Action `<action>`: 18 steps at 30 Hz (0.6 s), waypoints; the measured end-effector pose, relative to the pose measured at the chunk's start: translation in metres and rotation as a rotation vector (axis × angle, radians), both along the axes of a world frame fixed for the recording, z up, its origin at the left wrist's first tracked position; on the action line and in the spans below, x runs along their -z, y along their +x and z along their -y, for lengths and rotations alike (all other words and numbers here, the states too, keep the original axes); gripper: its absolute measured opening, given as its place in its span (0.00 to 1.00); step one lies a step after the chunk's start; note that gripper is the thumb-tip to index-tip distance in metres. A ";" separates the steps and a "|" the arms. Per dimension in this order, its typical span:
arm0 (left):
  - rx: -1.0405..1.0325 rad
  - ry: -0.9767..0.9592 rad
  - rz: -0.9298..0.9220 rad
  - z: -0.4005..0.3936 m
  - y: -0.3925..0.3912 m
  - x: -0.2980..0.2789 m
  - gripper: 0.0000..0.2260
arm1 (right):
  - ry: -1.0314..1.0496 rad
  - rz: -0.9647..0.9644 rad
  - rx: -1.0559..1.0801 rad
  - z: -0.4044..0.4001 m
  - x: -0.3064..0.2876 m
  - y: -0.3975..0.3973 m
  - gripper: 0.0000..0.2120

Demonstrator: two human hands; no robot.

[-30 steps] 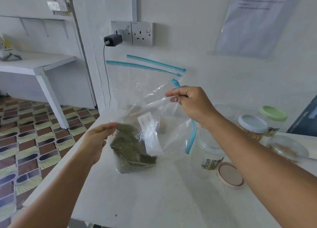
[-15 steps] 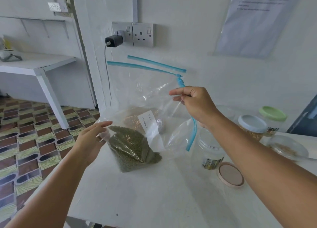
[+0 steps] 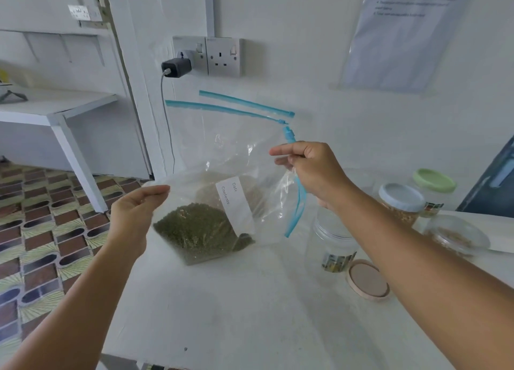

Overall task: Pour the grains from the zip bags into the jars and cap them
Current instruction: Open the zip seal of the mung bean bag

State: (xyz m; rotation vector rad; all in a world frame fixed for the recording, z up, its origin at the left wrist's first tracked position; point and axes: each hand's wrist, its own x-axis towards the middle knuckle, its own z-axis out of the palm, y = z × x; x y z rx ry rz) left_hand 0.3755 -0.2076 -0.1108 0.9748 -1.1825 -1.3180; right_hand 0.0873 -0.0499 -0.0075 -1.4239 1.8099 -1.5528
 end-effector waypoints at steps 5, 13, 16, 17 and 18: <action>0.040 -0.026 0.028 -0.001 0.008 0.005 0.11 | 0.002 0.011 0.014 0.002 0.008 0.001 0.24; 0.358 0.088 0.090 -0.013 0.020 0.029 0.18 | 0.061 -0.035 -0.028 0.005 0.013 0.001 0.26; 0.386 0.144 0.079 -0.020 0.016 0.038 0.15 | 0.055 -0.048 -0.047 0.007 0.016 0.000 0.26; 0.373 0.151 0.075 -0.020 0.013 0.040 0.15 | 0.065 -0.075 -0.050 0.007 0.016 0.000 0.26; 0.354 0.148 0.072 -0.021 0.010 0.041 0.14 | 0.078 -0.109 -0.054 0.007 0.016 0.001 0.25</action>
